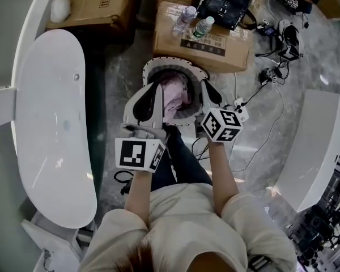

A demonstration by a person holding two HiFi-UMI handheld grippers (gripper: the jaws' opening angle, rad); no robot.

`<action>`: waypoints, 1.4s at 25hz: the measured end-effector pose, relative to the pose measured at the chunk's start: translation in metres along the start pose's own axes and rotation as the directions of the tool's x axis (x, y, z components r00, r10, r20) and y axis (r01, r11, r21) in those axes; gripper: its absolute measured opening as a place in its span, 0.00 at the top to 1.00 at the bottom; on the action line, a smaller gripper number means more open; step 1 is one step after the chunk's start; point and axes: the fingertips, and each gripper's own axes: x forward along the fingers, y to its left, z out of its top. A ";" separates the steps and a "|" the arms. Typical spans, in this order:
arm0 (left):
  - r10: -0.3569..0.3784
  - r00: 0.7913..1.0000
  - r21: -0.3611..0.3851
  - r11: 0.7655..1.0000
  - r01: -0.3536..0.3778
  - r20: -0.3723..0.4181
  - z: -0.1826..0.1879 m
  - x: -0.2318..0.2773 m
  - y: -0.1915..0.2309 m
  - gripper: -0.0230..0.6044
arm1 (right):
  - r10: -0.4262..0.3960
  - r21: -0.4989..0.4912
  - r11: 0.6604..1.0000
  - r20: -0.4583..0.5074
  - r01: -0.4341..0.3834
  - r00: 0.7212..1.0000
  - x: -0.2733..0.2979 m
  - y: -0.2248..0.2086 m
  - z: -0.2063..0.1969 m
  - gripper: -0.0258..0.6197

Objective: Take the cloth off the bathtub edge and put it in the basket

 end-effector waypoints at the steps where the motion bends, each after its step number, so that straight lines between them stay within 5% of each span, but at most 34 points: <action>1: -0.001 1.000 0.004 1.000 0.001 0.007 0.007 -0.001 -0.001 0.89 | 0.008 -0.005 1.000 0.006 -0.008 1.000 -0.006 0.005 0.007 0.96; 14: -0.024 0.994 0.064 0.998 0.017 0.109 0.096 -0.027 -0.005 0.89 | 0.127 -0.041 0.991 0.070 -0.124 0.989 -0.062 0.074 0.069 0.96; 35: -0.062 0.977 0.101 0.994 0.042 0.203 0.164 -0.095 0.006 0.89 | 0.261 -0.139 0.960 0.137 -0.242 0.955 -0.116 0.165 0.111 0.96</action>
